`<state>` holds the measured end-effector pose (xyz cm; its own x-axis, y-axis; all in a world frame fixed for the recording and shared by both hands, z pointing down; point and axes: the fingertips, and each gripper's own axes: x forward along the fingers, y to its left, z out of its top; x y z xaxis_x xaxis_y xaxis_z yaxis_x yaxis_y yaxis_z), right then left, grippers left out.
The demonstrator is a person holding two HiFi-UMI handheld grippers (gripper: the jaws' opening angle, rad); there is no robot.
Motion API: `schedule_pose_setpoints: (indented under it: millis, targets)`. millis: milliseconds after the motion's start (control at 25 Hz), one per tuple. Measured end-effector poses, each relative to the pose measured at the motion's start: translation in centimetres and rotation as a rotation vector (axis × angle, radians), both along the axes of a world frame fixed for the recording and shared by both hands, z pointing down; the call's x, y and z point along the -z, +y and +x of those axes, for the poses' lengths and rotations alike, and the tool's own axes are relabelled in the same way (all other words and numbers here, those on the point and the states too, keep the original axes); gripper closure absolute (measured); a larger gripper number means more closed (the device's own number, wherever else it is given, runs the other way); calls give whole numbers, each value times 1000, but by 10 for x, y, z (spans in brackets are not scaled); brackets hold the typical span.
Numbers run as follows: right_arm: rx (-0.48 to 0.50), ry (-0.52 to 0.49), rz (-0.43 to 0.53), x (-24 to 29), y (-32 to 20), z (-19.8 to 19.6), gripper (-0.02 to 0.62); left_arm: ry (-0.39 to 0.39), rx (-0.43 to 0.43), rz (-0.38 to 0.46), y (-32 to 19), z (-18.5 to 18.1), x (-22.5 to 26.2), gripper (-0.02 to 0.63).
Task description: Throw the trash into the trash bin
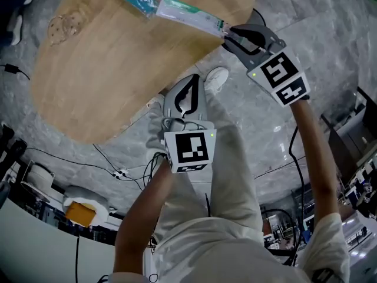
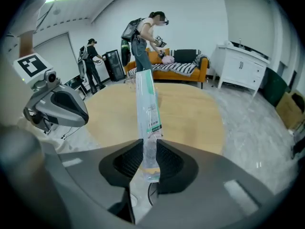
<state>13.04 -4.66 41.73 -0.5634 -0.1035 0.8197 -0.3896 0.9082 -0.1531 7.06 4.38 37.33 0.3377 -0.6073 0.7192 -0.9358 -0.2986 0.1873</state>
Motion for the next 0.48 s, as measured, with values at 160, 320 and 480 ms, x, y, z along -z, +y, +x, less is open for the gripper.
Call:
schedule_pose_setpoints:
  millis: [160,320,480]
  targets:
    - [-83,5,-4,-3,-1,47,482,1,-42,-2,-5,31,-2,606]
    - [-179,2,-8,-10,-3,84,482,1,-78,-10,-11,60,-9,606]
    - [-349,-3,-18,-24,-5,124,480,1,-114,-13,-15,86,-17,606]
